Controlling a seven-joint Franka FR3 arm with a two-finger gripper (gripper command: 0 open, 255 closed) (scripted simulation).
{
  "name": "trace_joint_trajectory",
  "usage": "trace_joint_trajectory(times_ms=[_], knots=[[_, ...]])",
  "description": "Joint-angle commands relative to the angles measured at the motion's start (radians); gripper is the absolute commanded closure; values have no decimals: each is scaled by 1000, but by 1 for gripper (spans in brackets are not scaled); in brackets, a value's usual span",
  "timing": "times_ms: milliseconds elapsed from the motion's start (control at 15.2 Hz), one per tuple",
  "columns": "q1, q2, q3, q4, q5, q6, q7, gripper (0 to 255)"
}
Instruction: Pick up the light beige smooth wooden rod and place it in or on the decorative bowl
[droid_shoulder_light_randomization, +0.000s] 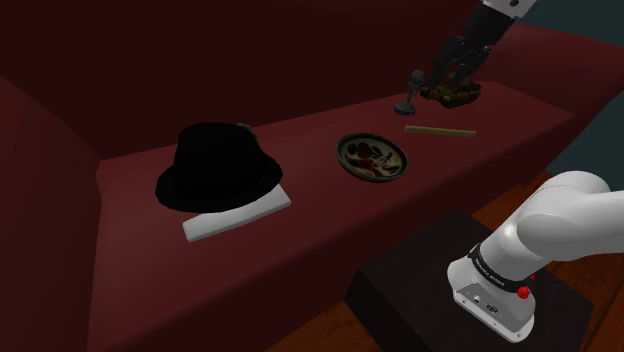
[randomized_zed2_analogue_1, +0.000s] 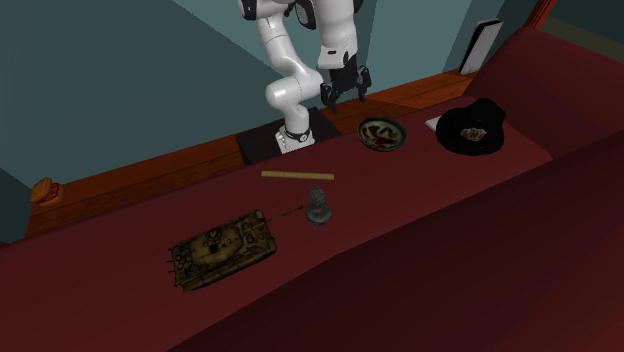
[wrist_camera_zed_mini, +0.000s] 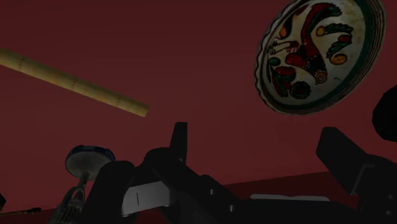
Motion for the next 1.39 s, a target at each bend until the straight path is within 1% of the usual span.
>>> trace_joint_trajectory(times_ms=[0, 330, 660, 924, 1122, 1254, 1320], knots=[[0, 0, 0, 0, 0, 0, 0, 0], [37, -76, -114, -138, -123, 55, -311, 0], [65, -96, -254, -227, -268, 135, -627, 0], [93, -63, -383, -257, -386, 222, -881, 0], [128, -9, -488, -254, -465, 301, -1070, 0], [161, 39, -561, -240, -511, 358, -1194, 0], [167, 47, -574, -237, -517, 368, -1214, 0]])
